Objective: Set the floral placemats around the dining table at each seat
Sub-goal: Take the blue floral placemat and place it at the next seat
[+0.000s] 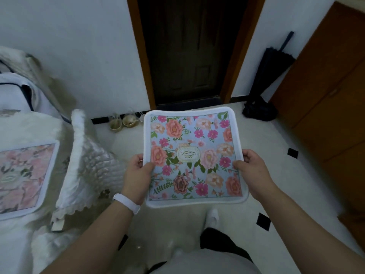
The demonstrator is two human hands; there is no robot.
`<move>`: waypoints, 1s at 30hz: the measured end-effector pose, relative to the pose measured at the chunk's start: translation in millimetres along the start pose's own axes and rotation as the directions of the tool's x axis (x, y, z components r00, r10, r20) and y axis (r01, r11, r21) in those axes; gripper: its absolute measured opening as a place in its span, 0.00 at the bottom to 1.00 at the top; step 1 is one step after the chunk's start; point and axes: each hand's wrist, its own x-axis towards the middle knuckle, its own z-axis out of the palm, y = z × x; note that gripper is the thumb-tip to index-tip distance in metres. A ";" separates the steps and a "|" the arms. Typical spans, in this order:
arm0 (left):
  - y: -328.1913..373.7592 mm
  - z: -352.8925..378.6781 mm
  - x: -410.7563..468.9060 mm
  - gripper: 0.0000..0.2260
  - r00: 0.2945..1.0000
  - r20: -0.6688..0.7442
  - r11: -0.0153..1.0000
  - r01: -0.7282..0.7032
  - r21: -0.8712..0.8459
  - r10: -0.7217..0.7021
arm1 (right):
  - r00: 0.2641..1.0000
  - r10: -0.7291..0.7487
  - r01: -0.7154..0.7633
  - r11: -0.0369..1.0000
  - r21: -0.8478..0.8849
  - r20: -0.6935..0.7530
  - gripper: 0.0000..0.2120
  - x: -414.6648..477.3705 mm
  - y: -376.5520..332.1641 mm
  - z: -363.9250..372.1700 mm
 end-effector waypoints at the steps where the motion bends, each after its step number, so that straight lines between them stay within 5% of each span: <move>1: 3.5 1.4 8.3 0.07 1.000 -0.019 1.000 0.012 -0.012 -0.012 | 1.000 -0.001 0.001 1.000 -0.002 0.021 0.08 13.7 -4.9 6.3; 18: 109.4 78.1 199.0 0.04 0.941 -0.338 0.990 -0.067 -0.124 0.021 | 0.936 -0.108 0.121 0.992 -0.017 0.336 0.11 288.7 -155.0 80.1; 30: 120.7 18.2 259.6 0.03 0.850 -0.521 0.968 -0.063 -0.244 -0.076 | 0.851 -0.022 0.100 0.988 -0.121 0.525 0.09 351.4 -199.2 201.2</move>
